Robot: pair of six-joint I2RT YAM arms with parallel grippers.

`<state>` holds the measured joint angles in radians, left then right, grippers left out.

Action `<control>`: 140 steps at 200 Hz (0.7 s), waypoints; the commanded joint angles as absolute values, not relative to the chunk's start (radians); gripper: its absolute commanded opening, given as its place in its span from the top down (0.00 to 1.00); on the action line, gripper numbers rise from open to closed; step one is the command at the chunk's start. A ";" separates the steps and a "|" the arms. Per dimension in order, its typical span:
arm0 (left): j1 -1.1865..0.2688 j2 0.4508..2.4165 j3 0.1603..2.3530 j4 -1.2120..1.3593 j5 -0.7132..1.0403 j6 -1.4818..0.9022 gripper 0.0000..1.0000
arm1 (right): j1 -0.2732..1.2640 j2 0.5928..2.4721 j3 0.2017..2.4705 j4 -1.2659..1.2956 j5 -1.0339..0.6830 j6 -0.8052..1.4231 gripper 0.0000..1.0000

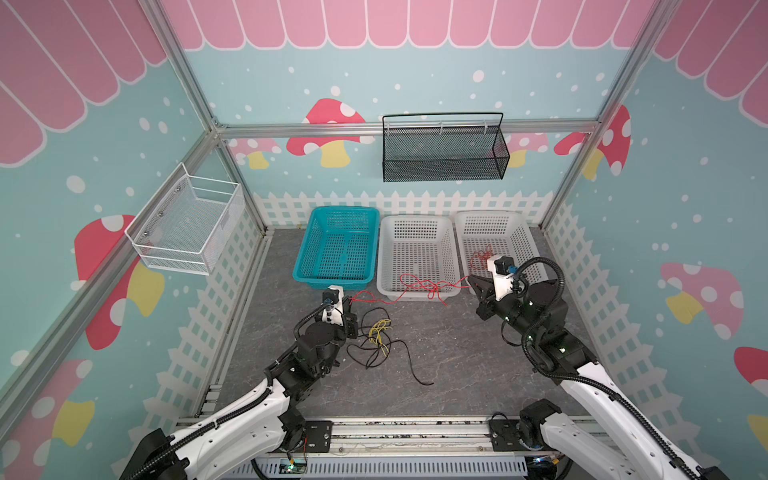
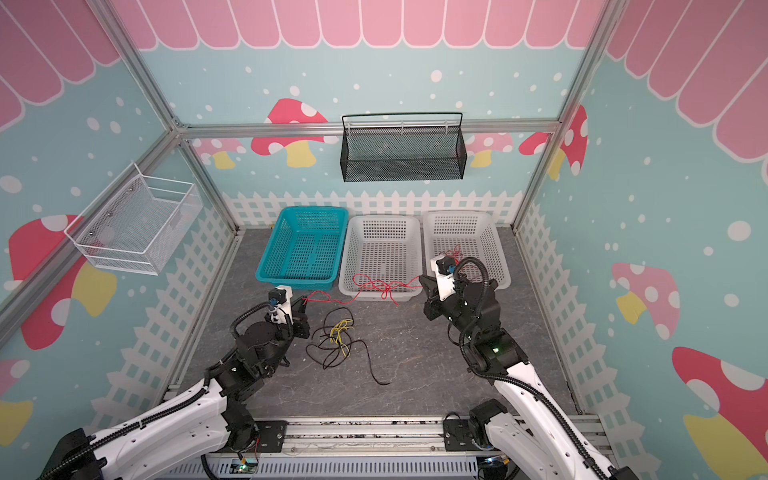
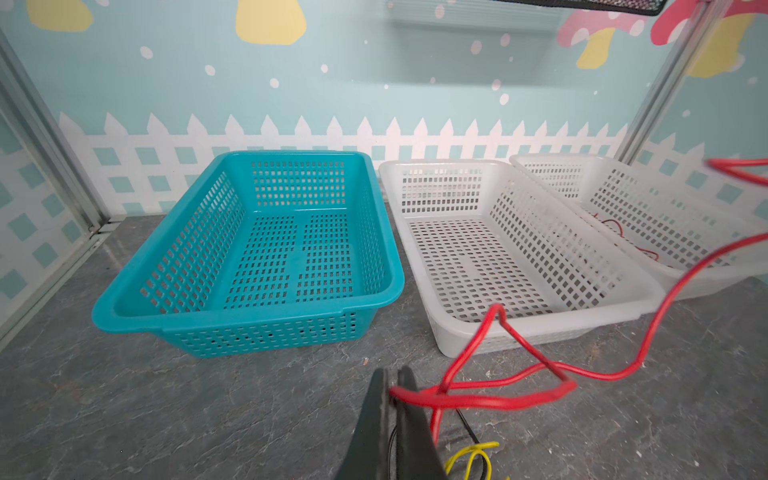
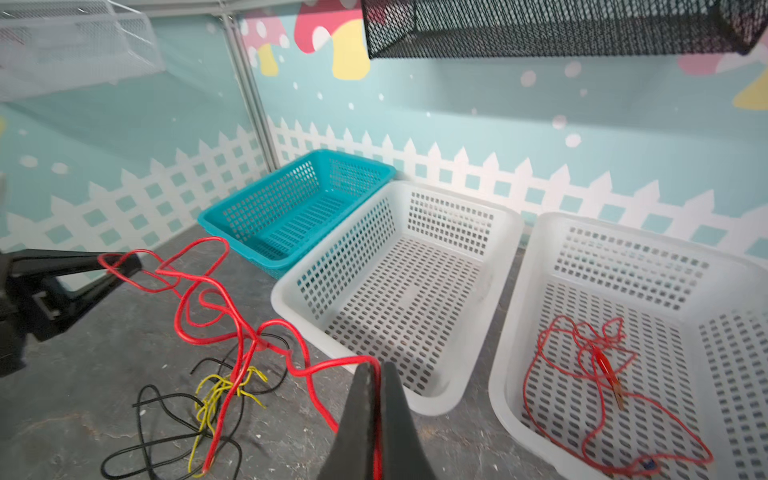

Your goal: Untangle the cables

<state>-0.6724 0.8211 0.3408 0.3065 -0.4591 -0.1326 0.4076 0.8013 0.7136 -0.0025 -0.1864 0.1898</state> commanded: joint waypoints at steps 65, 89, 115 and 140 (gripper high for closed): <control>-0.538 0.791 0.345 0.161 -0.545 -0.236 1.00 | 0.394 0.842 0.874 -0.129 0.083 0.105 1.00; -0.523 0.773 0.340 0.155 -0.546 -0.244 1.00 | 0.393 0.856 0.896 -0.176 0.273 0.094 1.00; -0.517 0.775 0.341 0.155 -0.546 -0.248 1.00 | 0.394 0.845 0.884 -0.177 0.391 0.119 1.00; -0.512 0.784 0.344 0.150 -0.548 -0.256 1.00 | 0.394 0.842 0.878 -0.173 0.482 0.157 1.00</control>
